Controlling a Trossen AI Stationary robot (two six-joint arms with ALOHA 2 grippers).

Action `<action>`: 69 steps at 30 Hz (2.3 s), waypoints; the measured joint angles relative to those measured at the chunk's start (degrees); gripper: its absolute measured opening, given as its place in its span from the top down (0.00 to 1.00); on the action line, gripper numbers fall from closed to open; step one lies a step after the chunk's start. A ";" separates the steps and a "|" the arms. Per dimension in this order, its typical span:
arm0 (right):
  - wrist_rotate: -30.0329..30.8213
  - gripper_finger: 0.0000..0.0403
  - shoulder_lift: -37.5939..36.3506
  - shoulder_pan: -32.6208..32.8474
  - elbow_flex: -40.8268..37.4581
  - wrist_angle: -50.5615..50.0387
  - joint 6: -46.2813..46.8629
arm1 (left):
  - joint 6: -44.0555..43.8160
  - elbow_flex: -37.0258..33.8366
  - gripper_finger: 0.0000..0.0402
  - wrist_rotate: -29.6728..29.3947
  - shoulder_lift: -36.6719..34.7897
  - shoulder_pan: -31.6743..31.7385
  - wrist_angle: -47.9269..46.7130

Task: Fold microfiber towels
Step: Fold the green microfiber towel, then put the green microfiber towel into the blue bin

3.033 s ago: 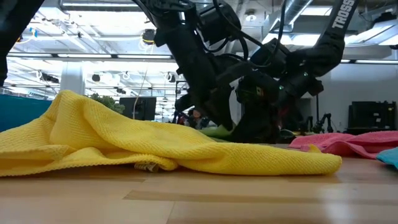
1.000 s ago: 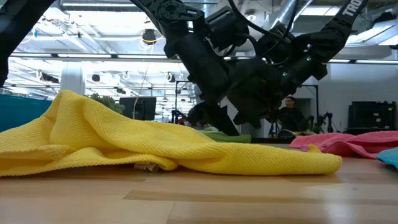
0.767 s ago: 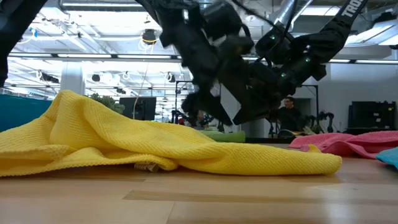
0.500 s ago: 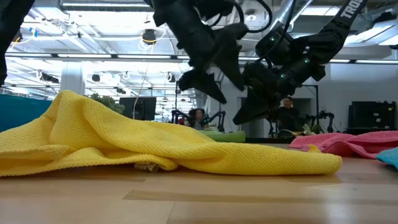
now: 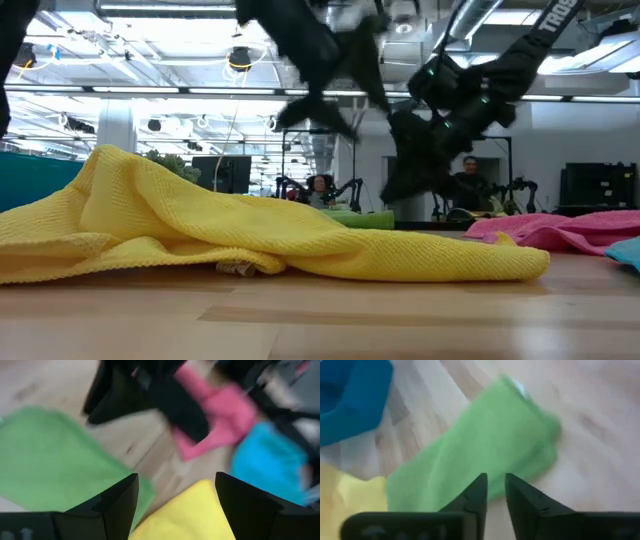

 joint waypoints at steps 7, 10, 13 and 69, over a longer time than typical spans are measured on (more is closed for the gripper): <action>1.45 0.49 4.15 0.05 15.15 -16.61 -21.95 | 0.61 0.20 0.36 -3.66 -14.54 2.61 -2.74; 1.71 0.38 8.94 -1.08 21.92 -21.38 -27.68 | 0.74 0.20 0.36 -6.65 -19.99 2.55 -5.64; 1.71 0.31 14.38 -2.15 27.48 -24.69 -33.30 | 0.80 0.22 0.36 -9.62 -25.06 2.23 -10.06; 9.85 0.29 -26.33 -0.89 46.15 -63.01 -4.05 | 59.27 4.11 0.37 5.02 19.17 19.09 -5.75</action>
